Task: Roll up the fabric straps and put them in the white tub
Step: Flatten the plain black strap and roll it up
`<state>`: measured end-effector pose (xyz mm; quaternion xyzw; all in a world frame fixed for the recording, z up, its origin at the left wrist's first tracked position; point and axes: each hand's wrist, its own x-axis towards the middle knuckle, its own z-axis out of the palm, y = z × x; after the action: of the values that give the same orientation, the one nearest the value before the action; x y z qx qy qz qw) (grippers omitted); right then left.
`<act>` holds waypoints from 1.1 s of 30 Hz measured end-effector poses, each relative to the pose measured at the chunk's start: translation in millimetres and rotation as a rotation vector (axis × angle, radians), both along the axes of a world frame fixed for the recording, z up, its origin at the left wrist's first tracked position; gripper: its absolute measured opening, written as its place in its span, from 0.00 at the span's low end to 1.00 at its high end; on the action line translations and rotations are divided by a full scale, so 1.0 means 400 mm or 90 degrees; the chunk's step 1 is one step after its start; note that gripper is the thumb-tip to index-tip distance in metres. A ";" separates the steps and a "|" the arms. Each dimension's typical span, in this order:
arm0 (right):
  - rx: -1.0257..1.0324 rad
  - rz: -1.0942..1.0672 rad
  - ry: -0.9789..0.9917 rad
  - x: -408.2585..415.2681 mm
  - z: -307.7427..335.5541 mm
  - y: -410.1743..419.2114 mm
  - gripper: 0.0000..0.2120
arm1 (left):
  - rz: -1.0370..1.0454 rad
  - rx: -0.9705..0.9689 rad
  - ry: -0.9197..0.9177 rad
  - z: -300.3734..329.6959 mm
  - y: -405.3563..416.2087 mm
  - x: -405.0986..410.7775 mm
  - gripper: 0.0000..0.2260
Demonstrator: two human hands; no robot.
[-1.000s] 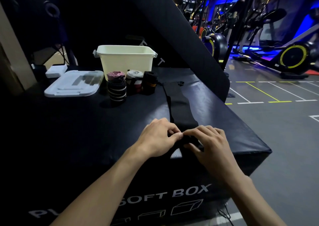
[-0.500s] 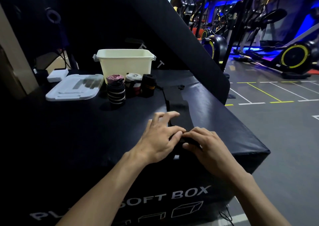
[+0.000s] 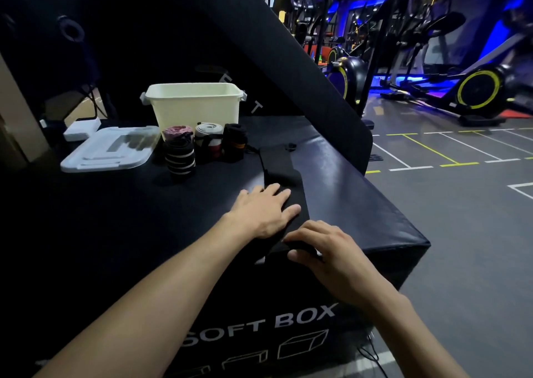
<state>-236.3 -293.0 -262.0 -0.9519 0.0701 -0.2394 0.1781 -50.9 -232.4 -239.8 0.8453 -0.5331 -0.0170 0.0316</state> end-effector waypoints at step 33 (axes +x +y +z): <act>0.020 0.034 0.030 0.000 -0.001 -0.027 0.16 | 0.371 -0.173 0.224 0.037 -0.253 0.214 0.37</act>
<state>-236.2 -303.8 -262.5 -0.9559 0.0527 -0.2109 0.1973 34.6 -333.7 -225.2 0.9340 -0.2536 -0.0815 0.2380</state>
